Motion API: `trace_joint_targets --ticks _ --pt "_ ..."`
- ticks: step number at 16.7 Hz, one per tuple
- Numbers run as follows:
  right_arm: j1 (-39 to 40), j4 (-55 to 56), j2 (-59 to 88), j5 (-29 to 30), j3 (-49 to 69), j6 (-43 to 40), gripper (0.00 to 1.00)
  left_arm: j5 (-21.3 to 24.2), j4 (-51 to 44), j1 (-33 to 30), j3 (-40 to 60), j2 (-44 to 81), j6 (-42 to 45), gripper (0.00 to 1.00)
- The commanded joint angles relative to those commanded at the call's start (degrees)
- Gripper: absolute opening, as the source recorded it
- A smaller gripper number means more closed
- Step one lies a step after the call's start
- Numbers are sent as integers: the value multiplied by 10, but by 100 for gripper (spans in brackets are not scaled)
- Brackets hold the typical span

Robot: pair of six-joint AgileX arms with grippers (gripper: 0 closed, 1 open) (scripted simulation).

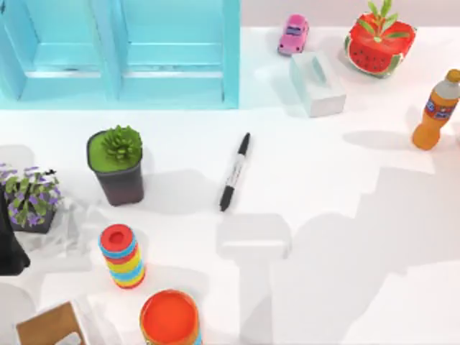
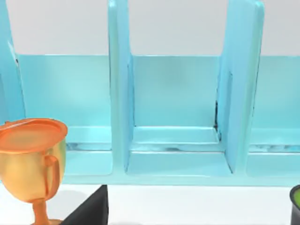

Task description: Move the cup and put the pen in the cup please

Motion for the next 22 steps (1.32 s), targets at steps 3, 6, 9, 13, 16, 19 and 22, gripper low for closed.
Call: trace_joint_targets --ticks 3,6,9,13,16,19,22 --pt "73 -96 -36 -1 53 73 0 0 0 0 0 0 0 100" --pt "132 -164 -71 1 94 133 0 0 0 0 0 0 0 100" --pt "146 -180 -81 0 103 147 0 0 0 0 0 0 0 100" --pt "145 -178 -77 -1 101 149 0 0 0 0 0 0 0 100" --pt "180 -157 -65 -2 89 185 0 0 0 0 0 0 0 100" --pt "251 -112 -45 -3 66 257 0 0 0 0 0 0 0 100" --pt "334 -58 -23 -3 38 339 0 0 0 0 0 0 0 100"
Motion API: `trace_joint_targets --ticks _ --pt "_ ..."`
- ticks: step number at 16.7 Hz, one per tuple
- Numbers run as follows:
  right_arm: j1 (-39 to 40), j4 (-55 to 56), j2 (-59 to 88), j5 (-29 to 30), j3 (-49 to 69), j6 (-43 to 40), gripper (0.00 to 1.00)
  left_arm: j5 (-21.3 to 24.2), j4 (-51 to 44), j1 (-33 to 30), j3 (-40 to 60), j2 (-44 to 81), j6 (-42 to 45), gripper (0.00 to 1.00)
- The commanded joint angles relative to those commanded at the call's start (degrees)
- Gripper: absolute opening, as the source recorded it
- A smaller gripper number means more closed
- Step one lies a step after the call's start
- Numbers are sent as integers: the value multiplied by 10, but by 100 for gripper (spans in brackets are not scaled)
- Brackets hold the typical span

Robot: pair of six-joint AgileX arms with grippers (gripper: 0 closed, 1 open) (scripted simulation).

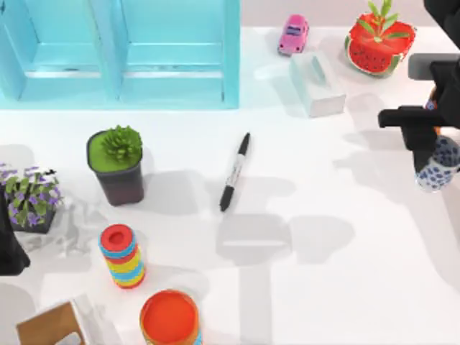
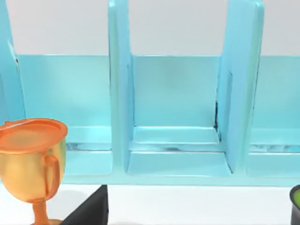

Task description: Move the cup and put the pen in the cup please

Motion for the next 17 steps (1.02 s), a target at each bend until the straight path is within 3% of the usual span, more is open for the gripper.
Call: trace_joint_targets --ticks 5,11,17 --pt "93 61 24 0 -35 93 0 0 0 0 0 0 0 100" --pt "94 71 27 -2 -44 96 0 0 0 0 0 0 0 100" --pt "97 159 49 0 -107 97 0 0 0 0 0 0 0 100"
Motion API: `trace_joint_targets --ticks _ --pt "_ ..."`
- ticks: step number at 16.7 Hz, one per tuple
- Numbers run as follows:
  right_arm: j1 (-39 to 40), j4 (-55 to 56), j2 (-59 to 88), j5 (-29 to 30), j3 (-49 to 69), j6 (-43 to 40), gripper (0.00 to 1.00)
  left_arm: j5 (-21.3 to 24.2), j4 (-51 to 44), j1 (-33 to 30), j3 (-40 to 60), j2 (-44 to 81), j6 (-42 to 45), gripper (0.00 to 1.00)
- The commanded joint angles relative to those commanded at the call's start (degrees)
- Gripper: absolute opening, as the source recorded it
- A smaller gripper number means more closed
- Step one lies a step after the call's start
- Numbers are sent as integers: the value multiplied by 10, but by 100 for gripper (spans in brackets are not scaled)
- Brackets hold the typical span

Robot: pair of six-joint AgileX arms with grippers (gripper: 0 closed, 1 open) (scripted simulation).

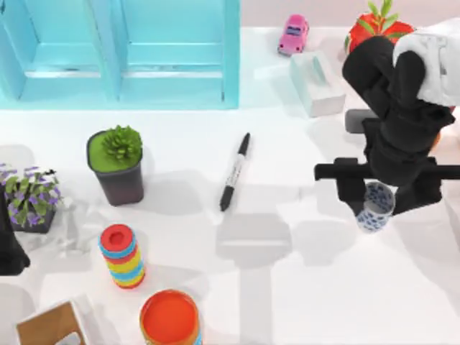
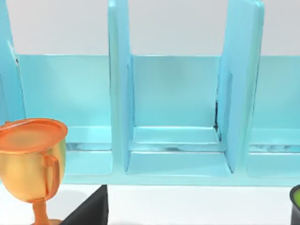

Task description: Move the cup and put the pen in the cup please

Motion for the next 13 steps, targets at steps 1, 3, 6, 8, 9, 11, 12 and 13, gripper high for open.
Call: trace_joint_targets --ticks 1,3,6,8,9,11,12,13 --pt "0 0 0 0 0 0 0 0 0 0 0 0 0 100" --pt "0 0 0 0 0 0 0 0 0 0 0 0 0 100" --pt "0 0 0 0 0 0 23 0 0 0 0 0 0 100" --pt "0 0 0 0 0 0 38 0 0 0 0 0 0 100" --pt "0 0 0 0 0 0 45 0 0 0 0 0 0 100" --pt "0 0 0 0 0 0 60 0 0 0 0 0 0 100" --pt "0 0 0 0 0 0 68 0 0 0 0 0 0 100" --pt "0 0 0 0 0 0 75 0 0 0 0 0 0 100"
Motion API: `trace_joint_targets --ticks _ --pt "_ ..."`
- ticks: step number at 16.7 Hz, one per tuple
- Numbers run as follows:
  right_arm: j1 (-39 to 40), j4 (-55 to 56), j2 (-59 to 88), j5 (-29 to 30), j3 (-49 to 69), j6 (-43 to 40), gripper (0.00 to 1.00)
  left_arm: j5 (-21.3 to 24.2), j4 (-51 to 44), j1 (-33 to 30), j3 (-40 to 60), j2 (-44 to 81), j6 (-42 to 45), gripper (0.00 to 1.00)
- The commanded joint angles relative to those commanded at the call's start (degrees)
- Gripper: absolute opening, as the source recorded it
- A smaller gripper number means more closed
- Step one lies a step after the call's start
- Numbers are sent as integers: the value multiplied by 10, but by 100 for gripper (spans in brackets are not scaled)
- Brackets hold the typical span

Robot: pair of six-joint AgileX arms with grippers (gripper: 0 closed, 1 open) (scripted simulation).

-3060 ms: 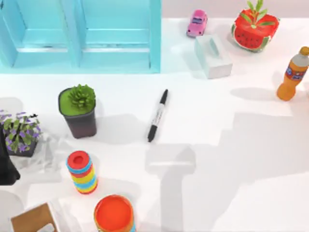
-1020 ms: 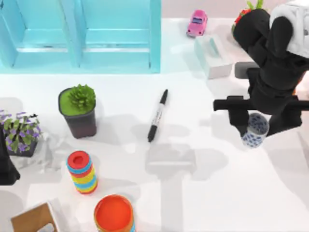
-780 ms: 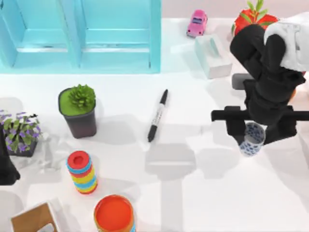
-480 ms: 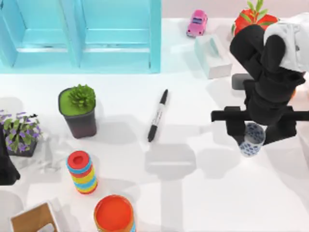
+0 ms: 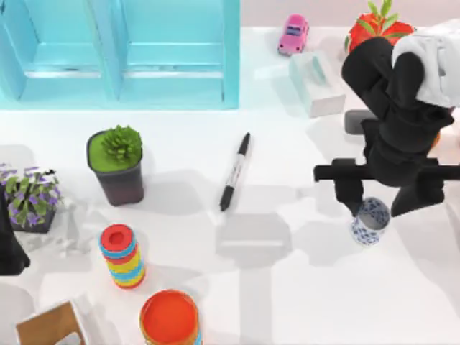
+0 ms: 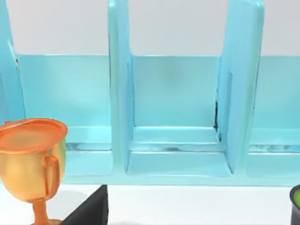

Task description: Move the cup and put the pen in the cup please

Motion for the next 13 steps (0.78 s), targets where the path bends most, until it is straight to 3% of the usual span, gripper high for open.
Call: trace_joint_targets --ticks 3,4,13 --pt "0 0 0 0 0 0 98 0 0 0 0 0 0 100" --pt "0 0 0 0 0 0 100 0 0 0 0 0 0 100" --pt "0 -1 1 0 2 0 100 0 0 0 0 0 0 100"
